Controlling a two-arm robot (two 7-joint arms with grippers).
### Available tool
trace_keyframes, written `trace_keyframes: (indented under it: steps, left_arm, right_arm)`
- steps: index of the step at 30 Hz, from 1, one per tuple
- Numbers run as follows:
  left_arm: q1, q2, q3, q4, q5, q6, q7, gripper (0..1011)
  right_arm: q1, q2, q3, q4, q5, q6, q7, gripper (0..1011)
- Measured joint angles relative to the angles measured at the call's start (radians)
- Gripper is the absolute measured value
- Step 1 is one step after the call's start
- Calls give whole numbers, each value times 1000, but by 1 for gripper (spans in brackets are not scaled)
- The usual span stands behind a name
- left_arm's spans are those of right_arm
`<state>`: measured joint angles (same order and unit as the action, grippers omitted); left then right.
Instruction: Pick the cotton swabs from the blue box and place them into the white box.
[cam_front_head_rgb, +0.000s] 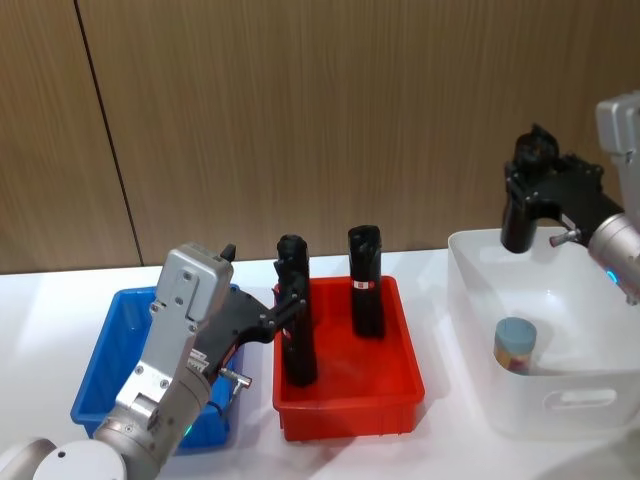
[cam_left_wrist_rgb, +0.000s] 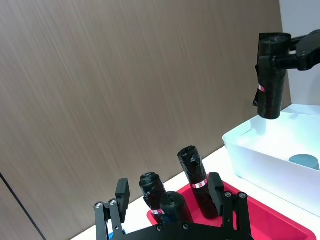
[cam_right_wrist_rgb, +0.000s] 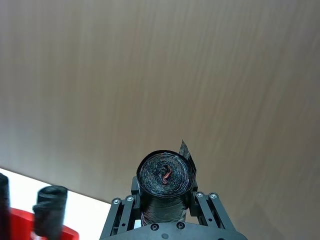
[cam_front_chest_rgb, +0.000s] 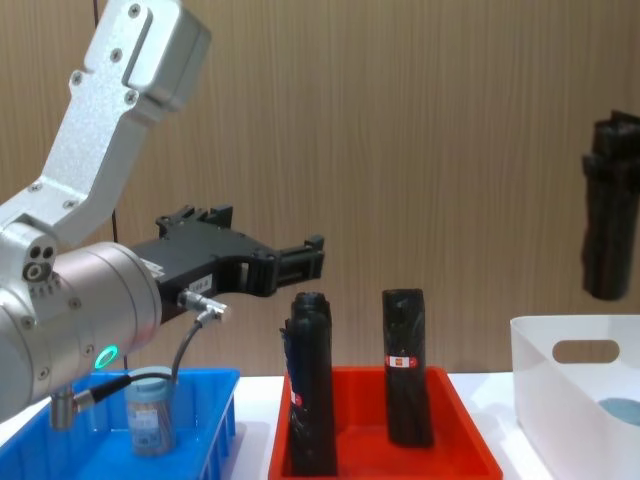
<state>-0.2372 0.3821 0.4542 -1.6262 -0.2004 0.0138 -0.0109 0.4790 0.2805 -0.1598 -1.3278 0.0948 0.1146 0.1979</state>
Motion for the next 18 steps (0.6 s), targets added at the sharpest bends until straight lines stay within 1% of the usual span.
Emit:
trace_keyframes:
  steps: [3,6,8,11,14,16,18]
  left_arm:
    - [0,0,0,0,0,0,0,1004]
    - [0,0,0,0,0,0,0,1004]
    - [0,0,0,0,0,0,0,1004]
    - [0,0,0,0,0,0,0,1004]
    - [0,0,0,0,0,0,0,1004]
    - [0,0,0,0,0,0,0,1004]
    - [0,0,0,0,0,0,0,1004]
  right_arm:
    - [21,-1,2,48,-16,-10,-5,497]
    - [35,-3,2,81,-28,-16,-9,496]
    - [53,-7,2,126,-37,-21,-10,496]
    - [64,-10,0,156,-42,-24,-10,497]
    - [80,-16,-4,205,-45,-25,-8,496]
    - [83,-17,-5,212,-45,-25,-7,496]
    - [92,-21,-7,240,-45,-25,-1,497]
